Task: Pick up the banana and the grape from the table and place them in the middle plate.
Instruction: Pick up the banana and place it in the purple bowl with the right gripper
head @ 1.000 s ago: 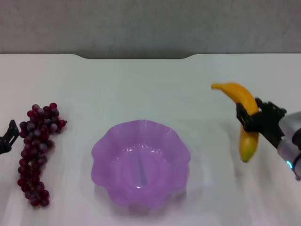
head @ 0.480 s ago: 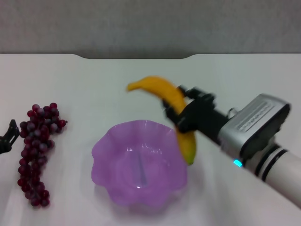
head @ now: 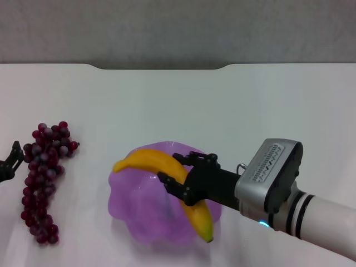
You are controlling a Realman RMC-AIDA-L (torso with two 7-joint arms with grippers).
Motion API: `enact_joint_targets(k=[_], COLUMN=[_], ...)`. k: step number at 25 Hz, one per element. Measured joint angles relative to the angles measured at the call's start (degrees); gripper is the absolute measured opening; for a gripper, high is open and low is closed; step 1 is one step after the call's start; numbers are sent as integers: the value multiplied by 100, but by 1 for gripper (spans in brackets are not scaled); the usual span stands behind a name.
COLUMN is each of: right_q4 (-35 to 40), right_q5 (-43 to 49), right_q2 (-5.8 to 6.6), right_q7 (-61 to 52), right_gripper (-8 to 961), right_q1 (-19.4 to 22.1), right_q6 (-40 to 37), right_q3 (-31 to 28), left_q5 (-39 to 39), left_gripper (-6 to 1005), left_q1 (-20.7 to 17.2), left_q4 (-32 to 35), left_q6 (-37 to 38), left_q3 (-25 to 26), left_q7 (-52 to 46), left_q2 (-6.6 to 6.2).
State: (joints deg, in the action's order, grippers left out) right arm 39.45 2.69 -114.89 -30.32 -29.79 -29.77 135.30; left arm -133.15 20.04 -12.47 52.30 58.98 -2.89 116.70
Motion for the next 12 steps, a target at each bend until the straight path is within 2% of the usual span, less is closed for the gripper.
enact_joint_targets(k=[12], right_q4=[-703], right_q5=[-30], right_q2=[-14], right_q7=[-264], right_gripper=[517], right_q1=[-258], right_q6=[-38], right_q3=[-134], left_q5=[0], left_gripper=[893], left_q1=[18], left_q4=[-1], left_q6=[0], left_q3=[0], left_q7=[5], left_q2=[8])
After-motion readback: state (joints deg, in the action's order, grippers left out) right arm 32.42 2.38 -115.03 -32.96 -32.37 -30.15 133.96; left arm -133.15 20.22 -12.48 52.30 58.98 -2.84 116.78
